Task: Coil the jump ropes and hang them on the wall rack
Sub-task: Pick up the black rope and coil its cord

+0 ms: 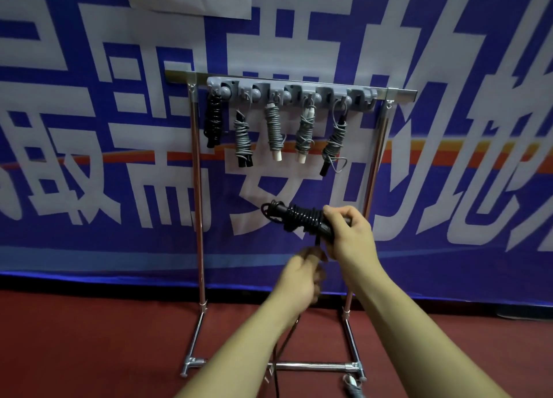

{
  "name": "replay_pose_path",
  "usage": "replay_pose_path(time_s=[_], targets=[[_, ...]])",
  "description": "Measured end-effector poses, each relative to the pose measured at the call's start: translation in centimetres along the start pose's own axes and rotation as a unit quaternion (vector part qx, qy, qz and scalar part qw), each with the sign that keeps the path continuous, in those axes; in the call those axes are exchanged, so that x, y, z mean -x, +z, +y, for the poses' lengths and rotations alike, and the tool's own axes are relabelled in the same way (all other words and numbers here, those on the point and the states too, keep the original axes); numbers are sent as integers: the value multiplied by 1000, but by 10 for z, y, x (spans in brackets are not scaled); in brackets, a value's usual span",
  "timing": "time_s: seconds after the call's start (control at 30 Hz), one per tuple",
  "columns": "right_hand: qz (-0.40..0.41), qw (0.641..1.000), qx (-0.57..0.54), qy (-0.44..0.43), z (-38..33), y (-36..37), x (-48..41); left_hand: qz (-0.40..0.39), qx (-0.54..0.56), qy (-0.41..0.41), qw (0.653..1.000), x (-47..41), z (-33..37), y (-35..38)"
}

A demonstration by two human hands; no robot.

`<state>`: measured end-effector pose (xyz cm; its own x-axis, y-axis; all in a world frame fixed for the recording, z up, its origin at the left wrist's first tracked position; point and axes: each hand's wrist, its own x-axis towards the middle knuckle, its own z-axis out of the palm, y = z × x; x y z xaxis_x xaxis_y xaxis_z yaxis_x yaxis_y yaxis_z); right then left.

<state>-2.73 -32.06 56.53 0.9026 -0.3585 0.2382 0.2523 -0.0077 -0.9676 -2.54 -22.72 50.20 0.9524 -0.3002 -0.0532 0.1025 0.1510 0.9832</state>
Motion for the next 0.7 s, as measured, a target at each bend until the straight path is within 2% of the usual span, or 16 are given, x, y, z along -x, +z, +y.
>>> replay_pose_path(time_s=[0.07,0.13,0.23,0.33,0.37,0.43,0.5,0.57,0.63,0.7], targets=[[23,993,88,-69,1,-2,-6,-2,-91,18,996,4,-6,0],[15,975,186,-118,9,-8,-8,17,-241,58,969,9,-1,-5],[-2,930,339,-142,22,-22,-11,41,-441,105,890,15,18,-17],[-42,880,447,-155,28,-32,-14,48,-590,153,791,19,41,-25],[-67,870,465,-148,28,-35,-14,43,-617,167,768,17,50,-27],[-132,856,485,-124,25,-40,-16,11,-638,193,746,9,64,-34],[-194,836,501,-115,18,-43,-19,-35,-624,199,755,0,72,-40],[-232,830,495,-113,10,-43,-20,-72,-551,183,811,-9,74,-45],[-256,840,465,-114,2,-41,-20,-97,-460,162,868,-16,75,-48],[-278,856,424,-100,-4,-39,-18,-112,-409,144,894,-21,75,-49]])
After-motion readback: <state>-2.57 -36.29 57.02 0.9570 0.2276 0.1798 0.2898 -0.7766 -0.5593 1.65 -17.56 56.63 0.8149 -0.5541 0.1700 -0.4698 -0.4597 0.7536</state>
